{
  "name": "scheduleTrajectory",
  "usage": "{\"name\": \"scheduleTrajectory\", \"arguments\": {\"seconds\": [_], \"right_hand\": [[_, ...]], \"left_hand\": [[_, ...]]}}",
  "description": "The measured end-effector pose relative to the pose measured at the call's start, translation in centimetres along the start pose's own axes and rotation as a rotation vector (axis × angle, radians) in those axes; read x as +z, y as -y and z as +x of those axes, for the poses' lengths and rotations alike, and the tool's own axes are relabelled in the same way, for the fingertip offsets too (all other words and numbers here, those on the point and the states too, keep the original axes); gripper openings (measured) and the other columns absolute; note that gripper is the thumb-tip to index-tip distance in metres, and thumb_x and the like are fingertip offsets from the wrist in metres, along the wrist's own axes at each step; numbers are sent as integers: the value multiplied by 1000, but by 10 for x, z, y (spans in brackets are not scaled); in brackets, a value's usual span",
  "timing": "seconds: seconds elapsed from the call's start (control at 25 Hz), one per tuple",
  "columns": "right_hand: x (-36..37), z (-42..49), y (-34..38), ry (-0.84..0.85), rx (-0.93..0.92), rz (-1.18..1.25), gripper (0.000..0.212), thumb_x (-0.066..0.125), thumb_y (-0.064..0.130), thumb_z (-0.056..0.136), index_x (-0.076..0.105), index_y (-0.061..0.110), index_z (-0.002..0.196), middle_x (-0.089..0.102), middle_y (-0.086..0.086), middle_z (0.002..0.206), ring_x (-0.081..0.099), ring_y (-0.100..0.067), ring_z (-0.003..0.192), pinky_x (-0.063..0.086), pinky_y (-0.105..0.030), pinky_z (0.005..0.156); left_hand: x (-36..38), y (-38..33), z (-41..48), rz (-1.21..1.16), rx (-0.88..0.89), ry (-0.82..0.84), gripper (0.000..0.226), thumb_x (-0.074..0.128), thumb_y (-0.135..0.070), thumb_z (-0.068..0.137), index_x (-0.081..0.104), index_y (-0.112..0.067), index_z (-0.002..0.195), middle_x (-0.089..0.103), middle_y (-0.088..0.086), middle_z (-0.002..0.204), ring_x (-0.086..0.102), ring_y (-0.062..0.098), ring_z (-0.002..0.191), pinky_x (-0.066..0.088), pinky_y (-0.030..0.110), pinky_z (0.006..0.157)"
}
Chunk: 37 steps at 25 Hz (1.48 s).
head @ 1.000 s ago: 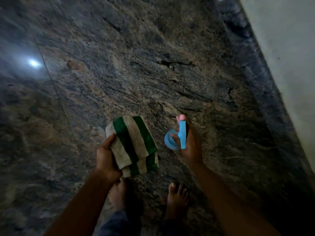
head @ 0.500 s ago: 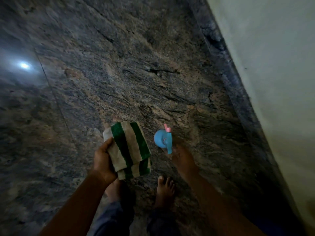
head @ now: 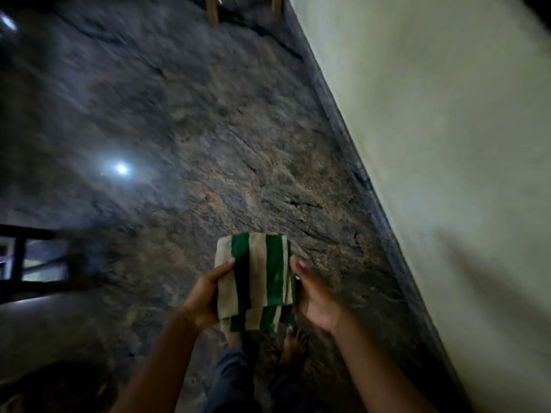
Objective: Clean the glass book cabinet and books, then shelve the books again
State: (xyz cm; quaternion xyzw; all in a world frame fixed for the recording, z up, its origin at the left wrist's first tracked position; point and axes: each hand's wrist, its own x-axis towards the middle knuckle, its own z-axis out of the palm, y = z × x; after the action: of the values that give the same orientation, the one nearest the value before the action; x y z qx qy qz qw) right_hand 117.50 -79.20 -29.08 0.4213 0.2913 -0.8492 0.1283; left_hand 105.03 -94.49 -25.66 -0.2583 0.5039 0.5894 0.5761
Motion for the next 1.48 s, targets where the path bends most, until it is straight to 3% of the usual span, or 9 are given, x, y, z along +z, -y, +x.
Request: {"name": "scheduleTrajectory", "arguments": {"seconds": [0.12, 0.28, 0.4, 0.6, 0.72, 0.92, 1.24, 1.36, 1.48], "right_hand": [[48, -37, 16, -157, -109, -436, 41, 70, 14, 80, 59, 9, 119, 69, -6, 104, 67, -21, 93, 54, -36, 84], [112, -62, 17, -388, -430, -966, 40, 64, 19, 85, 54, 14, 123, 64, -5, 113, 61, -26, 103, 49, -36, 88], [172, -65, -1, -140, -615, -1245, 46, 56, 23, 90, 45, 19, 134, 58, -2, 126, 54, -22, 115, 43, -29, 93], [260, -27, -13, 79, -625, -1283, 37, 65, 33, 84, 56, 19, 118, 67, -2, 106, 62, -19, 98, 47, -26, 74], [323, 11, 7, 63, -576, -1297, 39, 61, 13, 85, 54, 13, 123, 65, -7, 114, 60, -23, 105, 48, -28, 84], [449, 75, 18, 180, -356, -1233, 28, 48, 11, 91, 53, 16, 118, 62, -8, 109, 59, -23, 98, 50, -29, 77], [626, 195, -18, 472, -285, -1470, 34, 64, 23, 87, 57, 14, 119, 64, -1, 113, 61, -18, 103, 49, -31, 91], [706, 258, -33, 576, -293, -1522, 32, 56, 8, 91, 53, 4, 122, 58, -2, 106, 54, -14, 99, 43, -18, 77], [774, 325, -56, 570, -284, -1639, 33, 57, 7, 90, 54, 2, 122, 61, -9, 115, 52, -16, 99, 44, -28, 87]], "left_hand": [[0, -5, -57, -11, 87, -86, 28, 47, -29, 94, 62, -8, 107, 73, 14, 88, 71, 27, 74, 58, 35, 56], [-5, 9, -99, -240, 339, -244, 36, 49, -27, 95, 57, -6, 123, 66, 17, 110, 64, 28, 91, 53, 37, 71], [-5, -1, -125, -406, 430, -151, 50, 35, -48, 95, 60, -13, 121, 66, 13, 104, 62, 24, 87, 48, 35, 77], [-76, -56, -161, -649, 544, 83, 78, 48, -73, 73, 61, -15, 125, 63, 11, 122, 64, 24, 98, 47, 39, 92], [-138, -101, -171, -507, 550, 18, 58, 33, -63, 88, 63, -23, 116, 66, -1, 117, 58, 19, 106, 40, 41, 96], [-240, -179, -186, -256, 599, -266, 20, 52, -33, 92, 61, -22, 107, 67, -1, 96, 63, 12, 82, 49, 28, 63], [-383, -292, -179, -660, 645, -553, 8, 51, -10, 95, 55, -5, 90, 60, 4, 52, 53, 8, 33, 44, 17, 36], [-458, -326, -180, -761, 581, -541, 17, 44, -23, 98, 58, -14, 94, 62, 1, 72, 57, 13, 58, 49, 25, 56], [-536, -334, -186, -827, 513, -733, 26, 43, -27, 98, 56, -13, 117, 61, 6, 106, 56, 20, 88, 43, 31, 71]]}}
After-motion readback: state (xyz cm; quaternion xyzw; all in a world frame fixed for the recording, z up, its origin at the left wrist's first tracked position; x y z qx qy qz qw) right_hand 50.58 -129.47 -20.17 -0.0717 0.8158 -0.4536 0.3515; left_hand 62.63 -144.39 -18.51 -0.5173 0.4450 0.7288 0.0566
